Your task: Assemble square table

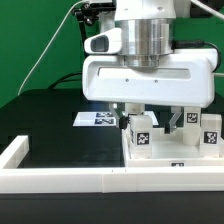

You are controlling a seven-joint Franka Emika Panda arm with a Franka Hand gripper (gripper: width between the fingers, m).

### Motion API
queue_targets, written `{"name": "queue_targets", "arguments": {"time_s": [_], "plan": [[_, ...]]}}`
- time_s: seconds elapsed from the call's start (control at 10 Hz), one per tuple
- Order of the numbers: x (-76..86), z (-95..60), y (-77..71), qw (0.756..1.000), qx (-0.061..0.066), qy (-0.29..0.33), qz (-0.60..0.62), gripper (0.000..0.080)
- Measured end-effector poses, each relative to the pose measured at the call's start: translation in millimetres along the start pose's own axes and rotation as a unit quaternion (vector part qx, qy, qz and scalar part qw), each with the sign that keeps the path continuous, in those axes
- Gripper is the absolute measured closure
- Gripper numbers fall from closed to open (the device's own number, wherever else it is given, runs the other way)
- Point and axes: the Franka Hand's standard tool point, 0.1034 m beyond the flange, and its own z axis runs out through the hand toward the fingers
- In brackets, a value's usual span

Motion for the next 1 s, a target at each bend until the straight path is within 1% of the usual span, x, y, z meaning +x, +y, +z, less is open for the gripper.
{"name": "queue_targets", "arguments": {"time_s": [0.2,0.4,0.5,0.6,0.7,0.8,0.9,1.0], "plan": [[-3.3,-0.8,-3.4,0.995,0.0,0.005,-0.101,0.0151],[-2.2,-0.2,0.0,0.985,-0.003,0.008,-0.174,0.0151],[-1.1,-0.1,3.1,0.982,-0.003,0.008,-0.187,0.026],[-1.5,0.1,2.5,0.983,-0.003,0.008,-0.181,0.026],[-0.6,-0.1,4.6,0.984,-0.004,0.008,-0.18,0.0396],[0.5,-0.3,7.6,0.984,-0.005,0.008,-0.178,0.0396],[0.4,-0.1,7.4,0.984,-0.005,0.008,-0.178,0.051],[0.4,-0.1,7.5,0.984,-0.005,0.008,-0.178,0.051]]}}
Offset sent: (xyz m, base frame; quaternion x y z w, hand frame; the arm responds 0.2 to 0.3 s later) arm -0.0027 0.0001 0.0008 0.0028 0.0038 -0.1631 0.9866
